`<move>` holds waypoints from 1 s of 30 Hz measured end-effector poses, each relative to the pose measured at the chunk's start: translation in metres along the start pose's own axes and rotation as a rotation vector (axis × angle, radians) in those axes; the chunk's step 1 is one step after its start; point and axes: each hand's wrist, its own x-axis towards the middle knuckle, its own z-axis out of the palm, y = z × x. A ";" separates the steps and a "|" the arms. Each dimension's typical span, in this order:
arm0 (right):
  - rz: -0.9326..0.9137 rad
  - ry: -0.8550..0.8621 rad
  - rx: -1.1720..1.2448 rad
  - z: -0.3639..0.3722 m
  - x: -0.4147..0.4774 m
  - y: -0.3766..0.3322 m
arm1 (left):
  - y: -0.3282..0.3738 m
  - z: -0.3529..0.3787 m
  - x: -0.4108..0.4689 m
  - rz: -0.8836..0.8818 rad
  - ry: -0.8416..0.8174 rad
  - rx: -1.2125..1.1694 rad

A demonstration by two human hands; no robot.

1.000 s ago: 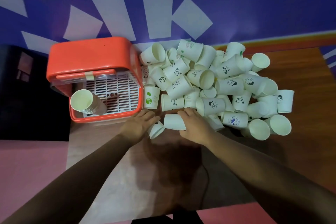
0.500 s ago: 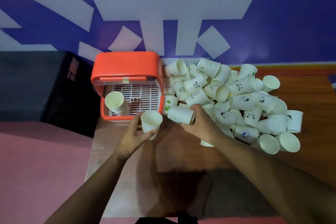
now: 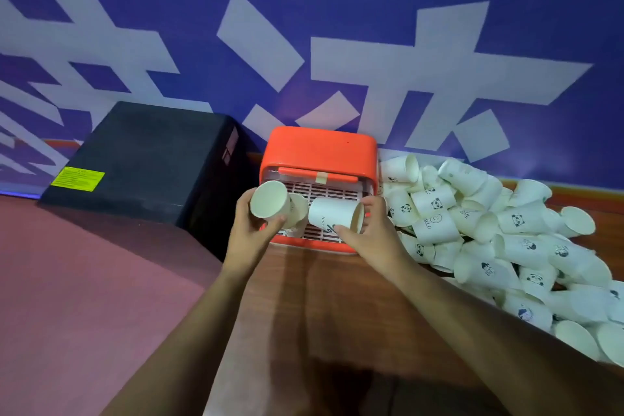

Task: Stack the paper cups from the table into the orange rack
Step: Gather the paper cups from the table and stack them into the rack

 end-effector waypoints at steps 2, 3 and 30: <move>-0.005 0.051 0.015 0.008 0.004 -0.002 | -0.005 0.000 0.012 0.007 -0.048 0.017; -0.021 0.069 0.018 0.011 0.005 -0.003 | -0.010 0.001 0.017 0.011 -0.070 0.035; -0.414 0.015 -0.455 0.065 0.043 -0.046 | -0.087 -0.012 0.076 -0.048 -0.448 0.310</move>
